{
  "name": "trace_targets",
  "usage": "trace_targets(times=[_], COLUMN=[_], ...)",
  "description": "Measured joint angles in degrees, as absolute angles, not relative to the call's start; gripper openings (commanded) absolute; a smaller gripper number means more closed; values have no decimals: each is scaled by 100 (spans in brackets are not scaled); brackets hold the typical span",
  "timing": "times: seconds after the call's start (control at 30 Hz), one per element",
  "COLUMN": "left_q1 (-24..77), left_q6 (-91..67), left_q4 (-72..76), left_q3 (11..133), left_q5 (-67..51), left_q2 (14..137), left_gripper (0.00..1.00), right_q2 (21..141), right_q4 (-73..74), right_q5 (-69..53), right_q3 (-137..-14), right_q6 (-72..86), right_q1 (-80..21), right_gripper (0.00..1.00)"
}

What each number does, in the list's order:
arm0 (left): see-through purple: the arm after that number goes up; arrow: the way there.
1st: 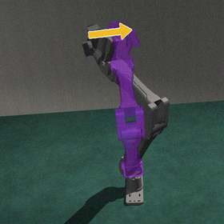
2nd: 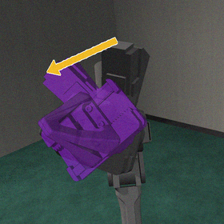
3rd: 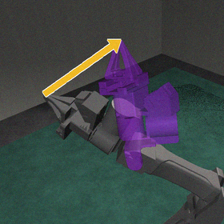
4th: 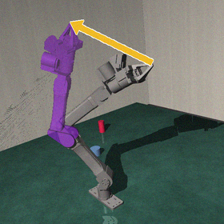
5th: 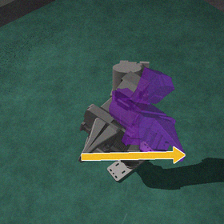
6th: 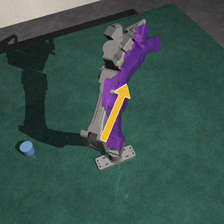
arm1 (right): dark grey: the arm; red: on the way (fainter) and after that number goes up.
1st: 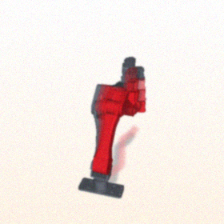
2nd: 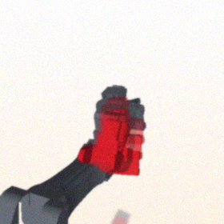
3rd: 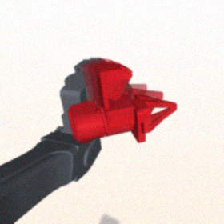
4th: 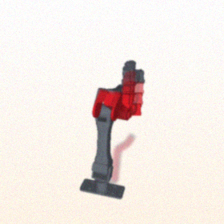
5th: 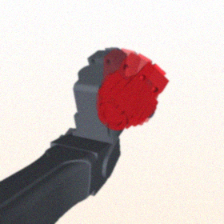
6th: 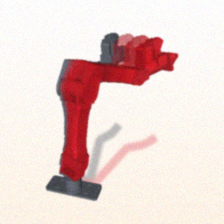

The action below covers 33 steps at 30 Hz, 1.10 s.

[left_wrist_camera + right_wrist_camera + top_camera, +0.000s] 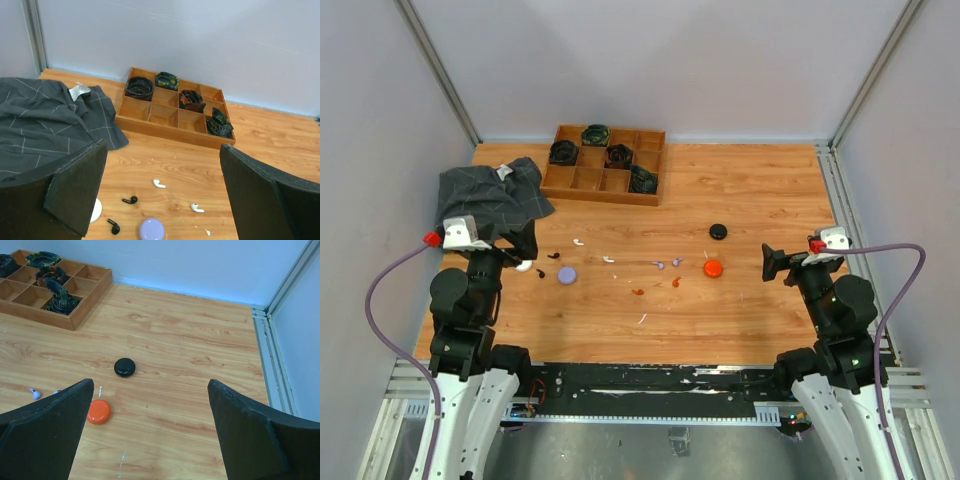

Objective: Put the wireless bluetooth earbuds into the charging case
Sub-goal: Adjust the charging case at the center of the board.

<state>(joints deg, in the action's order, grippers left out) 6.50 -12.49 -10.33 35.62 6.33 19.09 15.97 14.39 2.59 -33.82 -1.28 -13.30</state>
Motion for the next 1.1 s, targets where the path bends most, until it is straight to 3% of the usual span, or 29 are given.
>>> trace_targets(times=[0.47,0.8,1.1], left_q1=[650,650,650], left_q6=[-1455,-2591,-3365], left_q4=[-1092,-2145,-2211], left_q3=[3594,3977,3909], left_q5=[454,209,-517], left_q2=[2460,3653,5030], left_gripper=[99,99,97], right_q2=[1664,1817,1826], right_q4=[1385,1358,1356], right_q5=[244,43,-211], right_q3=[-3382,-3382,-3382], right_q6=[-25,60,163], right_q1=[-1319,-1319,-1319], right_gripper=[99,99,99])
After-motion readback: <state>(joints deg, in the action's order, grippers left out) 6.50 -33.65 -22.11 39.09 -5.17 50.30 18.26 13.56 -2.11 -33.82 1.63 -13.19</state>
